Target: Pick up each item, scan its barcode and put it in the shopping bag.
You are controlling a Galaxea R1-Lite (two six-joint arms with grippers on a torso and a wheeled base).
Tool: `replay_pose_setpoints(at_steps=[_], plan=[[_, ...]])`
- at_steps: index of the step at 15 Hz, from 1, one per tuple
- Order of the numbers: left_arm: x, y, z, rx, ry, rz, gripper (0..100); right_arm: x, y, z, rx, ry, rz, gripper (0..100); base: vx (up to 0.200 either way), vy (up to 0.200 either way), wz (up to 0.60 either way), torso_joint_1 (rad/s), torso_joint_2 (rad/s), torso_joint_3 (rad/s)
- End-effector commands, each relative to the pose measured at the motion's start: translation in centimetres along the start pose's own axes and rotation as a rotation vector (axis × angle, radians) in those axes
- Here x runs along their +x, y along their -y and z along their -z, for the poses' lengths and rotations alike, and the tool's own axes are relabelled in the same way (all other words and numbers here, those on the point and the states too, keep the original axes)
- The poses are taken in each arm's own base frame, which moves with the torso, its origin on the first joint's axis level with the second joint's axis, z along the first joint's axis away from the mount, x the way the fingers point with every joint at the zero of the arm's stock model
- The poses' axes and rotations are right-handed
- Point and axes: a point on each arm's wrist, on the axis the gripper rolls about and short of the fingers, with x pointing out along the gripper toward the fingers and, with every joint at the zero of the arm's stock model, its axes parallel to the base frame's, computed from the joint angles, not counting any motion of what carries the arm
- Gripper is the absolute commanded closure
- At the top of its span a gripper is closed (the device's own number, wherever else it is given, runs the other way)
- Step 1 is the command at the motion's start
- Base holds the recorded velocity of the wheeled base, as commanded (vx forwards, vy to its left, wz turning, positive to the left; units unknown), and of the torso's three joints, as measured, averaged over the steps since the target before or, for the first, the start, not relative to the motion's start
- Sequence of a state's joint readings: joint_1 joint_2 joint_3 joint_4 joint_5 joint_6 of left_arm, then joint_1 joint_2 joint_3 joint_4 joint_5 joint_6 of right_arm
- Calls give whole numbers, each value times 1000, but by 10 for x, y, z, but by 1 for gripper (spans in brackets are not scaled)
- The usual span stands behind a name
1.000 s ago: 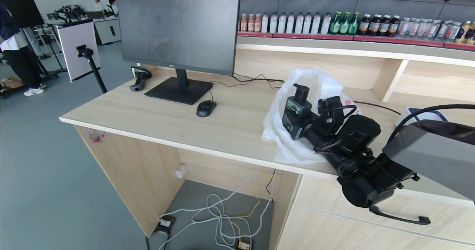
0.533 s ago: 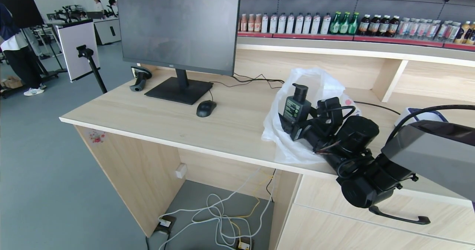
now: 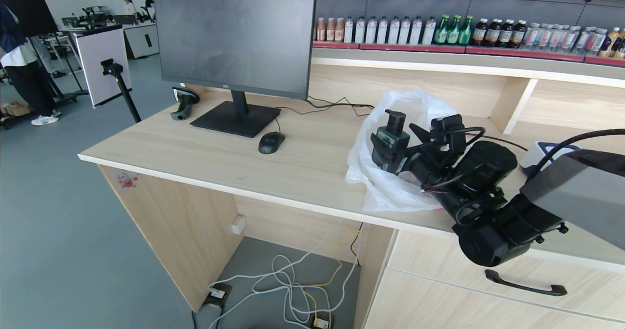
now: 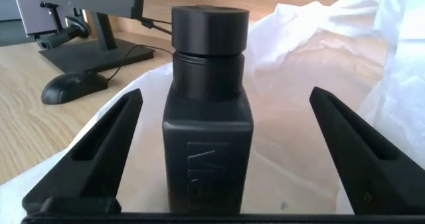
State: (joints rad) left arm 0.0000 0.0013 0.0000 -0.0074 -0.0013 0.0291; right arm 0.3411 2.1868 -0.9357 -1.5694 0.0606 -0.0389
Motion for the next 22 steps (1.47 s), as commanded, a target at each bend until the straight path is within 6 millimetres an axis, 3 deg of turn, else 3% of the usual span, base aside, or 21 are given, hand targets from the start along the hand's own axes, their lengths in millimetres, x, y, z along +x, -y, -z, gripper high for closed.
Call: replay_pose_setpoints(at_steps=[1,6,8,10,16,22], plan=[[0,0,0,0,0,0,0,-7,0,-27,-4,45,-1,0,0,0,0,0,0,0],[0,0,0,9,0,0,0,-15,1,-64,-10,128,3,0,0,0,0,0,0,0],[0,0,0,28,0,0,0,-23,11,-68,-18,120,29,0,0,0,0,0,0,0],[0,0,0,29,0,0,0,-34,28,-53,-30,47,72,0,0,0,0,0,0,0],[0,0,0,41,2,0,0,-29,44,-18,-24,-31,100,0,0,0,0,0,0,0],[0,0,0,44,2,0,0,-27,58,-4,-14,-56,131,0,0,0,0,0,0,0]])
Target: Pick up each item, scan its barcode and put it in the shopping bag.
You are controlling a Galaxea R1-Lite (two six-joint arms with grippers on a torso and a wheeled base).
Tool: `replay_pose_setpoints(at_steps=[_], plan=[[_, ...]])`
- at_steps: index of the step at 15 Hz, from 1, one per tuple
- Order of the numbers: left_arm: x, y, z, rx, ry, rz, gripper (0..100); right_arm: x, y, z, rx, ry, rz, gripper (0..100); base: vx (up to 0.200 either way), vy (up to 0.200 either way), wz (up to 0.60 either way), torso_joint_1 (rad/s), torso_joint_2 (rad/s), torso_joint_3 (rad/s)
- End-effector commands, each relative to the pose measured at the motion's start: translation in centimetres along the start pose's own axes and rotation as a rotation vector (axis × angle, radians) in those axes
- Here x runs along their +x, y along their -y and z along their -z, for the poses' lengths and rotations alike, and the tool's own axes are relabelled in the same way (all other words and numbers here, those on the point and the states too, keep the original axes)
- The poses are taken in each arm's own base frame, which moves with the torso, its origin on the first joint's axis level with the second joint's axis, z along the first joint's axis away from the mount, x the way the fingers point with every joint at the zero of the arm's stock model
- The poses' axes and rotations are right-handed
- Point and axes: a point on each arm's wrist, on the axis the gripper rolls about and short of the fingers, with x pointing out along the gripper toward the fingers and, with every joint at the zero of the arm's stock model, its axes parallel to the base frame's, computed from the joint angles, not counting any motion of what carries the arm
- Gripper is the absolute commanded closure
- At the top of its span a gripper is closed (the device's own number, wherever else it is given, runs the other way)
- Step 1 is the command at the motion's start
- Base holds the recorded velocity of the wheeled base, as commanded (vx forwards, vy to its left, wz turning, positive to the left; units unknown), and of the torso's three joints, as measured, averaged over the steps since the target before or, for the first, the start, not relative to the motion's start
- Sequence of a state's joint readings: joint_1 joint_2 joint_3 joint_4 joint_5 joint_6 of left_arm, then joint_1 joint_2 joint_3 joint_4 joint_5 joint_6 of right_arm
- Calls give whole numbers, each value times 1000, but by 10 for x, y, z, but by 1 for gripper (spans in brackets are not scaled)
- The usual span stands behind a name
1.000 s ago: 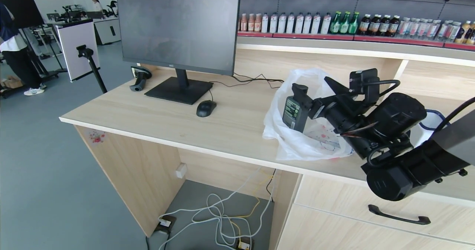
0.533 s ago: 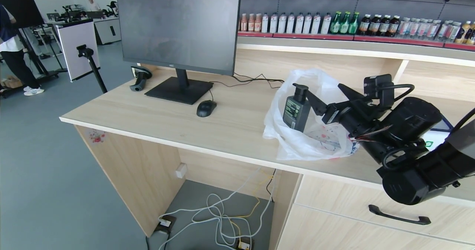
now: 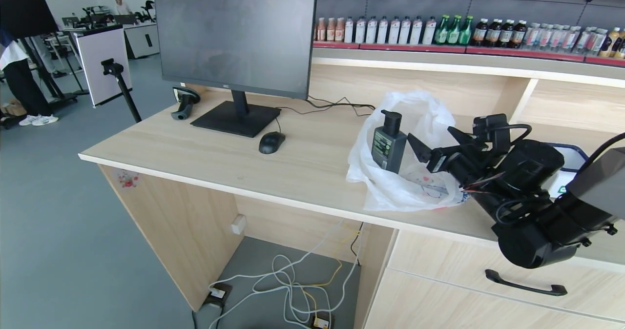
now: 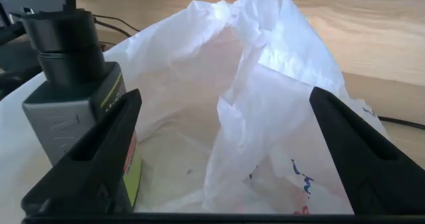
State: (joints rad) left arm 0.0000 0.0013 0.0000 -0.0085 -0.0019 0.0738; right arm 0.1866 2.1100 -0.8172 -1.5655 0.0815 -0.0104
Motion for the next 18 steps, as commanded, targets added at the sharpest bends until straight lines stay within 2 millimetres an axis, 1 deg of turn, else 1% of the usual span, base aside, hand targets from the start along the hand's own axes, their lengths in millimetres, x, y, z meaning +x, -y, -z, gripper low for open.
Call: replay_pose_setpoints(at_steps=[1,3,4,6,9,11,12,15,16,18], plan=[[0,0,0,-2,0,0,0,6,6,2,-9,18,16,0,0,0,0,0,0,0],[0,0,0,-2,0,0,0,6,6,-4,-9,33,18,0,0,0,0,0,0,0],[0,0,0,0,1,1,0,6,7,-2,-6,27,21,0,0,0,0,0,0,0],[0,0,0,0,1,1,0,7,18,-6,-17,45,44,0,0,0,0,0,0,0],[0,0,0,0,1,1,0,3,25,-26,-18,90,60,0,0,0,0,0,0,0],[0,0,0,0,1,1,0,1,25,-32,-19,104,60,0,0,0,0,0,0,0],[0,0,0,0,1,1,0,-1,24,-25,-16,76,58,0,0,0,0,0,0,0],[0,0,0,0,1,1,0,1,21,-3,-9,20,31,0,0,0,0,0,0,0],[0,0,0,-2,1,1,0,1,15,-2,-3,17,13,0,0,0,0,0,0,0],[0,0,0,0,1,1,0,3,10,8,-1,-7,3,0,0,0,0,0,0,0]])
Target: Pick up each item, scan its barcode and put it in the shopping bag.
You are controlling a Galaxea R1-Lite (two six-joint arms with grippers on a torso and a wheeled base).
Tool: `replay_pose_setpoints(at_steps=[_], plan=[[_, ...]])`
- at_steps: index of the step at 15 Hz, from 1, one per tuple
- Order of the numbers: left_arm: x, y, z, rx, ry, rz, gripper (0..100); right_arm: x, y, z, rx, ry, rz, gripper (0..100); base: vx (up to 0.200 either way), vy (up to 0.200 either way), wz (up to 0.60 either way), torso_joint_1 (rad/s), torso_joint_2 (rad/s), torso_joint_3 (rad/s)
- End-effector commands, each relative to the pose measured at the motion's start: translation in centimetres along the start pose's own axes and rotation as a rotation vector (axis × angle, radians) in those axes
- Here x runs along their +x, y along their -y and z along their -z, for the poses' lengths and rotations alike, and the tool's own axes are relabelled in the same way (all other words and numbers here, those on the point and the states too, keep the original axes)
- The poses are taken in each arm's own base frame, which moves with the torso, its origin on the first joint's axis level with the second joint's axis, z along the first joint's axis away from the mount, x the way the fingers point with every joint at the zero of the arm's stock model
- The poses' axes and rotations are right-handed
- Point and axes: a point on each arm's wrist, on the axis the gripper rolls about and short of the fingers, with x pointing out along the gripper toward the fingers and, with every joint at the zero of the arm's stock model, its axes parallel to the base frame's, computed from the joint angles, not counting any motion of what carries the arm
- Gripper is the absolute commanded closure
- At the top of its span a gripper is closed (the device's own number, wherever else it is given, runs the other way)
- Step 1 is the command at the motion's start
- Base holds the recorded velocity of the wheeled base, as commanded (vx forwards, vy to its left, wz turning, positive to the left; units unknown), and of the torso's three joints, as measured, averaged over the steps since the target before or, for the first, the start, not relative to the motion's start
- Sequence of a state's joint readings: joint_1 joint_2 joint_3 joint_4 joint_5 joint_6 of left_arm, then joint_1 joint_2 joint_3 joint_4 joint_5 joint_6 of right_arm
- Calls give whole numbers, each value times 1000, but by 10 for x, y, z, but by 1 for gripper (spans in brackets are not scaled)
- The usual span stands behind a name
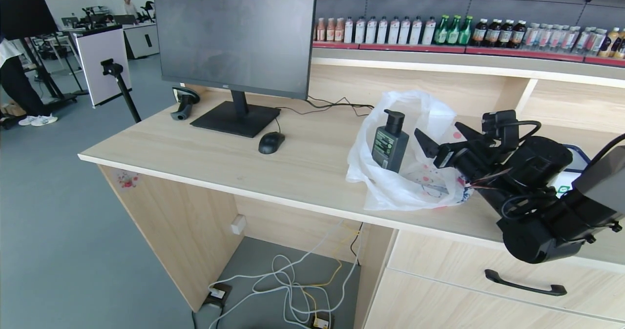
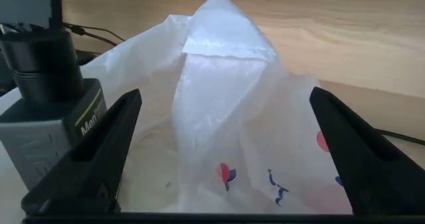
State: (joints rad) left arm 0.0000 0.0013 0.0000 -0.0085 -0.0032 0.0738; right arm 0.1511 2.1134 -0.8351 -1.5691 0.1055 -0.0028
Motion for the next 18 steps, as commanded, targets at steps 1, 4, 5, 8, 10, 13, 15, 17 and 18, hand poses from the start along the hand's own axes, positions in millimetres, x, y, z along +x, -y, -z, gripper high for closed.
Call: replay_pose_setpoints(at_steps=[1,4,5,8,10,13,15,17,18], plan=[[0,0,0,0,0,0,0,1,-3,12,4,-30,-7,0,0,0,0,0,0,0],[0,0,0,0,0,0,0,0,-1,15,9,-39,4,100,0,0,0,0,0,0],[0,0,0,0,0,0,0,0,0,16,8,-39,7,100,0,0,0,0,0,0],[0,0,0,0,0,-2,0,4,6,13,3,-21,18,100,0,0,0,0,0,0],[0,0,0,-2,0,0,0,10,8,6,-3,17,23,100,0,0,0,0,0,0],[0,0,0,-2,0,-2,0,24,26,-13,-29,114,57,100,0,0,0,0,0,0],[0,0,0,-2,0,-2,0,28,34,-21,-44,153,77,100,0,0,0,0,0,0],[0,0,0,-2,0,-2,0,28,52,-26,-69,175,108,100,0,0,0,0,0,0],[0,0,0,-2,0,0,0,28,57,-27,-78,180,110,100,0,0,0,0,0,0]])
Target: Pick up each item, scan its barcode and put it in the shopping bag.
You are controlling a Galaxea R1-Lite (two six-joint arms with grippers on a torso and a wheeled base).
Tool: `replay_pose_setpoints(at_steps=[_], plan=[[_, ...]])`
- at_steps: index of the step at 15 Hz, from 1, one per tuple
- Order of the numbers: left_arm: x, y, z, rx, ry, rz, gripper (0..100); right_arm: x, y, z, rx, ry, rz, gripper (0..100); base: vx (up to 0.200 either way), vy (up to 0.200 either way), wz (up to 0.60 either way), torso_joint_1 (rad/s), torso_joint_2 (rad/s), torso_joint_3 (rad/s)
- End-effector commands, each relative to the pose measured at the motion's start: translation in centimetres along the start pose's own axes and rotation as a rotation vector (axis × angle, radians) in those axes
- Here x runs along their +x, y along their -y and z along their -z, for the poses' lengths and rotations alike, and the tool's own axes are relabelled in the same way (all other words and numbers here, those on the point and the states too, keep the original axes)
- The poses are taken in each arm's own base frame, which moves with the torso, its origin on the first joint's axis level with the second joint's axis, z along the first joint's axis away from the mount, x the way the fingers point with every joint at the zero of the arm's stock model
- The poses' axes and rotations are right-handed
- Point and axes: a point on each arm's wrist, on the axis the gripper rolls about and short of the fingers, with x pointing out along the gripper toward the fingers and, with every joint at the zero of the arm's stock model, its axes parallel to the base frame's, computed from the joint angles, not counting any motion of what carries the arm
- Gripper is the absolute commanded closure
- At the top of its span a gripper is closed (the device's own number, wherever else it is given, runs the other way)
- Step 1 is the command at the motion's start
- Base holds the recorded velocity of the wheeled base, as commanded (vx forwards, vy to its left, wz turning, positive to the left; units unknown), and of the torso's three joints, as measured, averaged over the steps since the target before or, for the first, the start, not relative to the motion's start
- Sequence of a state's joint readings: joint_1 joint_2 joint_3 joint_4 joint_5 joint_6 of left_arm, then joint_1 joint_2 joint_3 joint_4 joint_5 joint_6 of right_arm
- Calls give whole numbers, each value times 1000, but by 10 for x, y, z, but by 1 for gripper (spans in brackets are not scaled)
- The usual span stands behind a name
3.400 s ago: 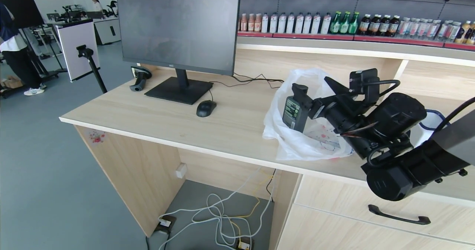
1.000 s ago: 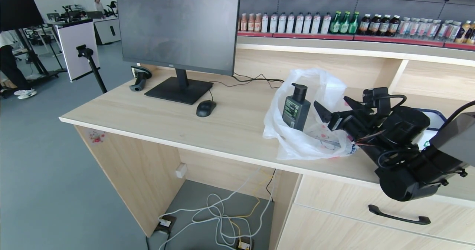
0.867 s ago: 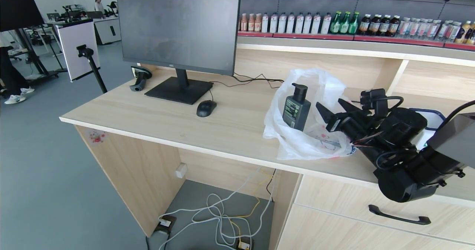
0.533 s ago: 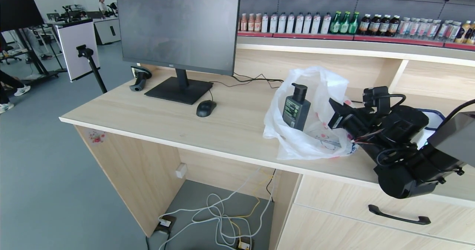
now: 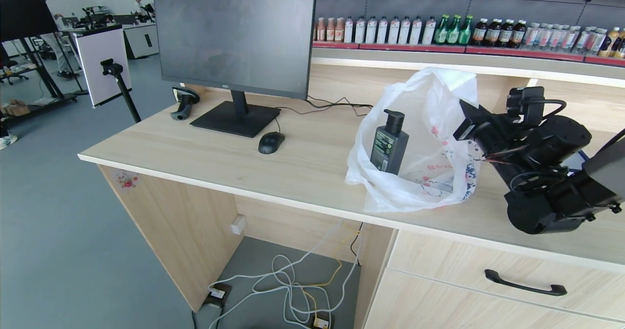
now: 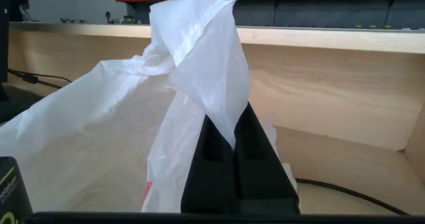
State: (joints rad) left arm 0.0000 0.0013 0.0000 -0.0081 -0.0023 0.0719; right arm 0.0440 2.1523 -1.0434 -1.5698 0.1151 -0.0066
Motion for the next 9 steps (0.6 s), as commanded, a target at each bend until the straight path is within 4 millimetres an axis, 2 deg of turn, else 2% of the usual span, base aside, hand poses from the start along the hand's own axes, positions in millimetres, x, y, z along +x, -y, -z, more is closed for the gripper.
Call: replay_pose_setpoints(at_steps=[1,6,9], plan=[[0,0,0,0,1,1,0,2,19,-3,-33,21,25,100,0,0,0,0,0,0],[0,0,0,0,1,-1,0,0,40,-6,-99,28,6,100,0,0,0,0,0,0],[0,0,0,0,1,-1,0,3,63,-14,-174,66,-20,100,0,0,0,0,0,0]])
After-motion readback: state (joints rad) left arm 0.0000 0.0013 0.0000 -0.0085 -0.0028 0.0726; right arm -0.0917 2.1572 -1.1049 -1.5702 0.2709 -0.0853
